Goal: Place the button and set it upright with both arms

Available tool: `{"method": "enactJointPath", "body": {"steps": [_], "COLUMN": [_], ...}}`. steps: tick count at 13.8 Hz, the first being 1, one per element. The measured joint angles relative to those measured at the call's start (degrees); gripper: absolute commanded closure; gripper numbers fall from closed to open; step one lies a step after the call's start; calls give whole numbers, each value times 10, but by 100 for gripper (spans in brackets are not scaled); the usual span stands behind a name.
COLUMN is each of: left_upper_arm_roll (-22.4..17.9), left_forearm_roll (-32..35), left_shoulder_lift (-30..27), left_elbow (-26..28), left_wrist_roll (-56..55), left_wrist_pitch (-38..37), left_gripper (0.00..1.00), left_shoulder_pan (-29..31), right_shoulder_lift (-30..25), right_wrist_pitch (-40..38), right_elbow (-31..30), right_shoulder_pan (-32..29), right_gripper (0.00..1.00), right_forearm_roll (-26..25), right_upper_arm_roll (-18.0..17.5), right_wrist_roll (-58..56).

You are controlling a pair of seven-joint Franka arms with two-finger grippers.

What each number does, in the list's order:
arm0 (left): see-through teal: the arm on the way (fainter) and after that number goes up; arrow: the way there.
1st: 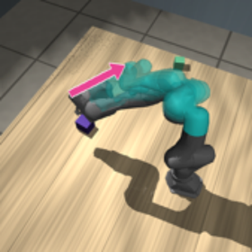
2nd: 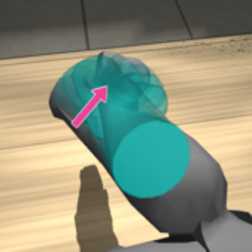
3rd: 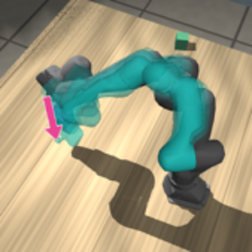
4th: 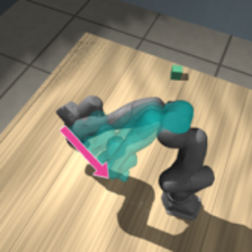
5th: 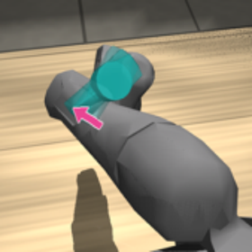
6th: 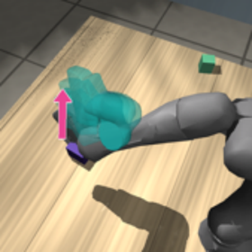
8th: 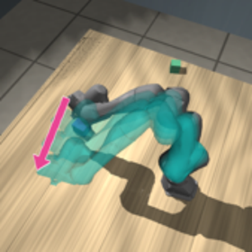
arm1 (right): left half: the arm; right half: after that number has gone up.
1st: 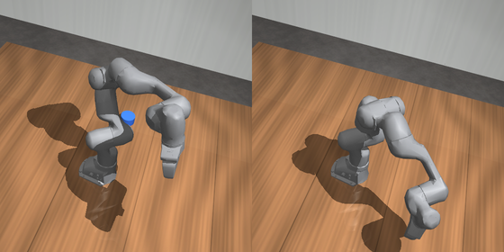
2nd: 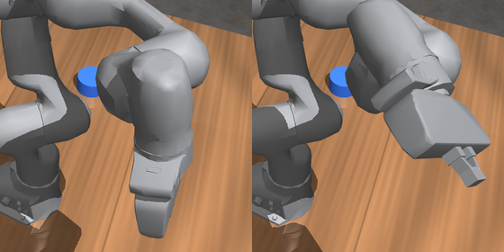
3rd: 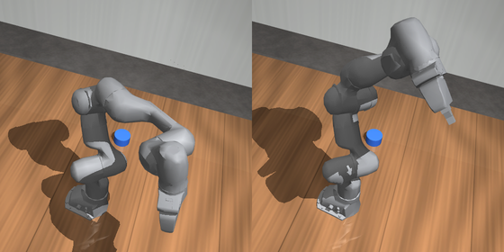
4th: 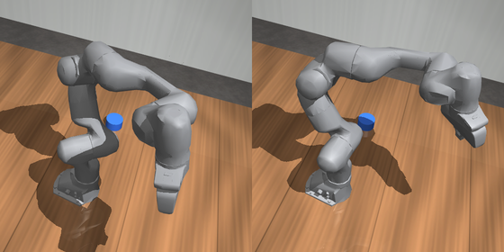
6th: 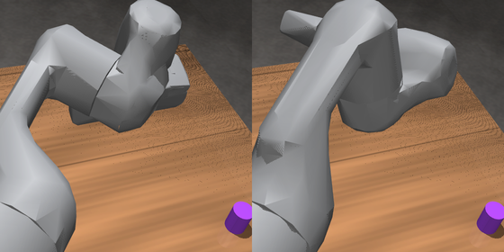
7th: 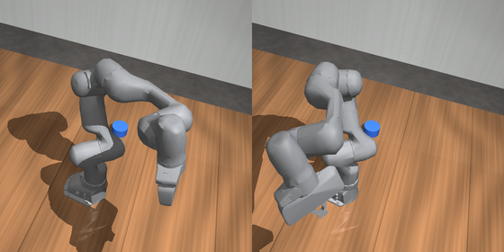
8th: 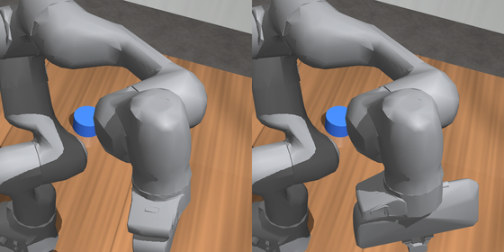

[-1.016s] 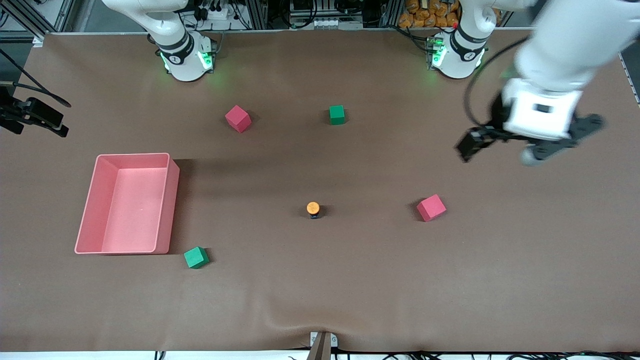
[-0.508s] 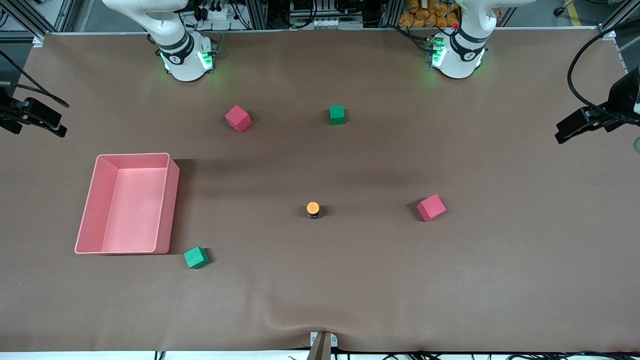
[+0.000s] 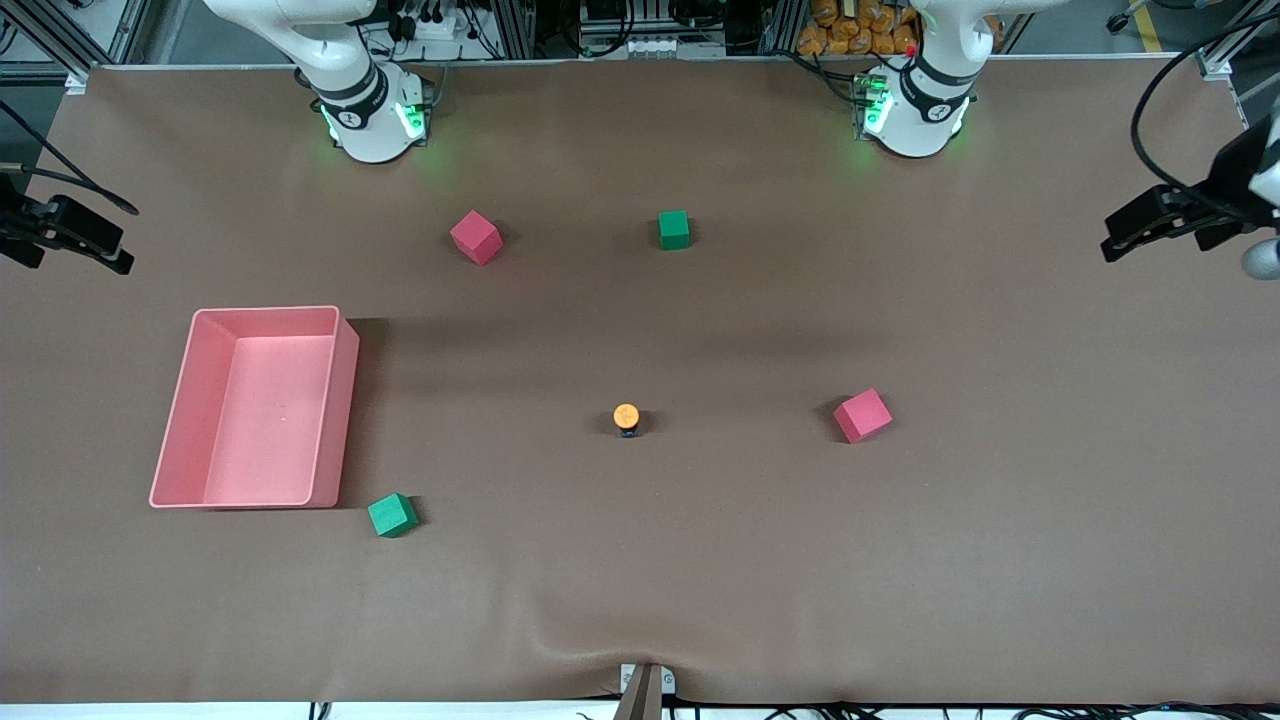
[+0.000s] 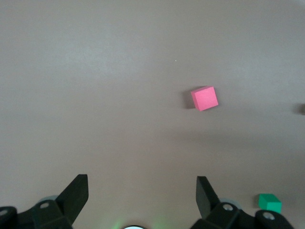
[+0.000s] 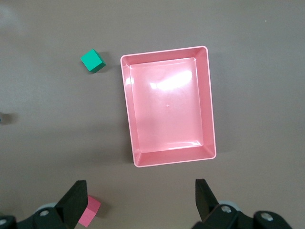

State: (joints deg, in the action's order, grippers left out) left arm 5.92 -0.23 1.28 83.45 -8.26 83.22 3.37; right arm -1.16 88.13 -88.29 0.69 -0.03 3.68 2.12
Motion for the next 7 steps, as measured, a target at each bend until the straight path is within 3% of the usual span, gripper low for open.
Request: {"method": "enactJointPath", "body": {"steps": [7], "left_upper_arm_roll": [17], "left_forearm_roll": [-5], "left_shoulder_lift": [-4], "left_elbow": [-1], "left_wrist_roll": [36], "left_wrist_pitch": [6], "left_gripper": [0], "left_shoulder_pan": [4], "right_shoulder_lift": [0], "right_wrist_pitch": [0], "right_elbow": [0], "right_shoulder_pan": [0], "right_gripper": [0], "right_forearm_roll": [0], "right_upper_arm_roll": [0], "right_wrist_roll": [0]}}
